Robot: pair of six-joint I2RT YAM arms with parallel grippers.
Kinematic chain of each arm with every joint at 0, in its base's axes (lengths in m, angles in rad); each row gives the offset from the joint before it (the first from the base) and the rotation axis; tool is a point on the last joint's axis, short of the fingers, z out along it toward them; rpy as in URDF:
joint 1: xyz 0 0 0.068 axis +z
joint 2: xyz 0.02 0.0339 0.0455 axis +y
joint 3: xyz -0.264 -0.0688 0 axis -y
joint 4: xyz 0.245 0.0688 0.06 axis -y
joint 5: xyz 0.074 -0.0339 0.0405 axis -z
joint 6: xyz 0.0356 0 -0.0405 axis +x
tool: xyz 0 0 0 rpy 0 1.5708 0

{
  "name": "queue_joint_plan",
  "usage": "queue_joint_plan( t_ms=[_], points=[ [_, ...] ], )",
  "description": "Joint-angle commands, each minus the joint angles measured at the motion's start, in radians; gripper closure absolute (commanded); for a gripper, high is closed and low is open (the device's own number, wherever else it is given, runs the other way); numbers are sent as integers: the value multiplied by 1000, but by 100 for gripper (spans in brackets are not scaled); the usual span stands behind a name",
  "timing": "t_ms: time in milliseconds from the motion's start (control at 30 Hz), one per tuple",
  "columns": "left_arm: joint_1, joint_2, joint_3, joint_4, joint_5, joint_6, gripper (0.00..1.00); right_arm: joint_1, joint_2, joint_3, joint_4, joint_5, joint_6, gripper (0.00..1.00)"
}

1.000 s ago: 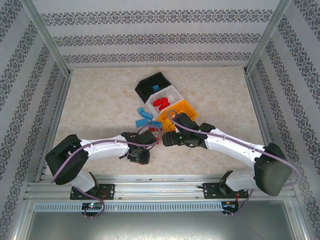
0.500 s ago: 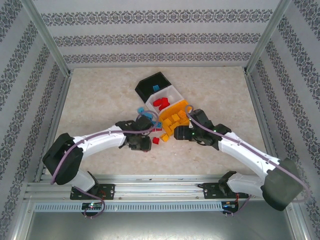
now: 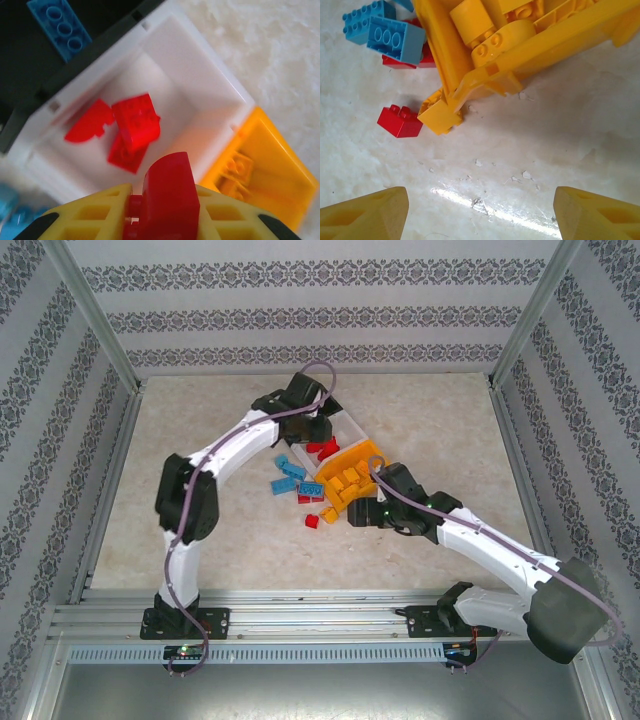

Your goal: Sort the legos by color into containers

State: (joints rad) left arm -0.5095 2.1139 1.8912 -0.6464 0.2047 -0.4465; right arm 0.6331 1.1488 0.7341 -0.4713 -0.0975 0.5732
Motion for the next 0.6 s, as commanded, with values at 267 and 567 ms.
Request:
queue_joint_plan(
  t_ms=[267,567],
  points=[
    [29,131,194,-122,3,70,35,105,95,82,-51,60,-20,18],
    [65,-344,-284,14,-52,68,19,211,396,277,-9,34,-27,18]
  ],
)
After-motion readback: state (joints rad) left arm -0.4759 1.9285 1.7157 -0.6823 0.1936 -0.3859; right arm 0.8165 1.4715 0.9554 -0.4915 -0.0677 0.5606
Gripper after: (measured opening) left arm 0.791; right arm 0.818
